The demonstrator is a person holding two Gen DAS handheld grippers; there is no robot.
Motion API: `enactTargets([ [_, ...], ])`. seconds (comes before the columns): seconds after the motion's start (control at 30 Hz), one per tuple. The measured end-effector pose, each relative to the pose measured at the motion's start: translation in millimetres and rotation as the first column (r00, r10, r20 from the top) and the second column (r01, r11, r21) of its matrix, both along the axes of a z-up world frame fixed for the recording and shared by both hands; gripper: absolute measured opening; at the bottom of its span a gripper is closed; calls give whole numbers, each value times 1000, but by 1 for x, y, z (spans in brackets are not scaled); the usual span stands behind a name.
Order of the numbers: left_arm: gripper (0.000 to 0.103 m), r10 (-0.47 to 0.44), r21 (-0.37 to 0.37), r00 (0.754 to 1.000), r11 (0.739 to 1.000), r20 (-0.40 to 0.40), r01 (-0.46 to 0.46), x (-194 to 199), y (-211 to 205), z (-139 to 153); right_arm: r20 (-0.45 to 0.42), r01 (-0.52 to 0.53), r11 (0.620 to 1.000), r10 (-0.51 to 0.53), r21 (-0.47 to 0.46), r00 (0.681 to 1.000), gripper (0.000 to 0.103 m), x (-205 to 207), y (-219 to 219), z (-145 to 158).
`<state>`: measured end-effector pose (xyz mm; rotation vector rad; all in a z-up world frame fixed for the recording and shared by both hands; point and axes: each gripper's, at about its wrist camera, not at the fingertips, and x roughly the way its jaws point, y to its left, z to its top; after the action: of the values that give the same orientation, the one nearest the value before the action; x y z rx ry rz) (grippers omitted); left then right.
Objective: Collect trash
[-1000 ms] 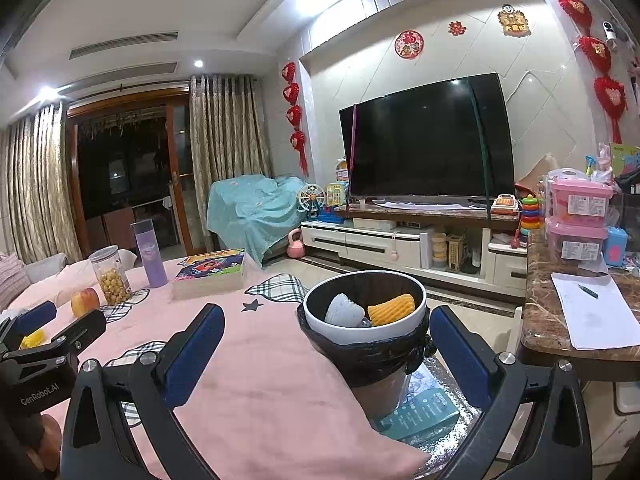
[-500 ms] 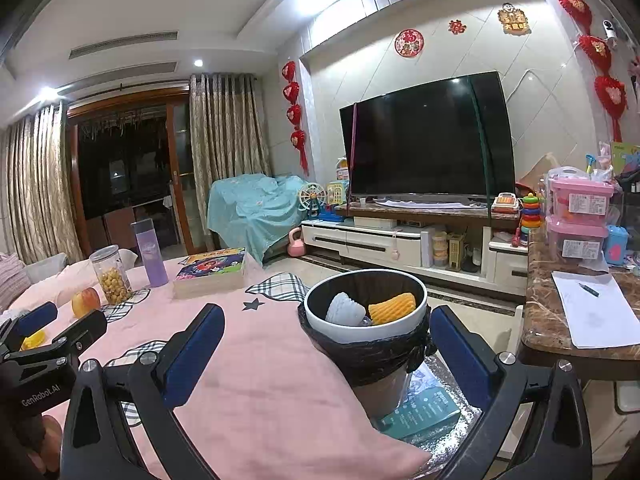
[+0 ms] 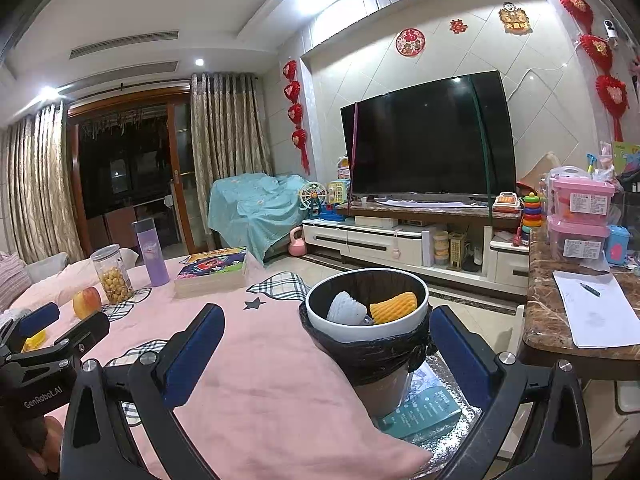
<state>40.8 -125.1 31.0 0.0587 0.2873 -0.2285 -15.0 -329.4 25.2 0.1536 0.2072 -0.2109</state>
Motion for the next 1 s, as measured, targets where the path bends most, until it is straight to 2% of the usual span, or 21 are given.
enactTargets([
  [1.0, 103, -5, -8, 1000, 1000, -28, 5, 7, 7, -10, -27, -23, 1000, 24, 20, 999, 103, 10, 5, -4],
])
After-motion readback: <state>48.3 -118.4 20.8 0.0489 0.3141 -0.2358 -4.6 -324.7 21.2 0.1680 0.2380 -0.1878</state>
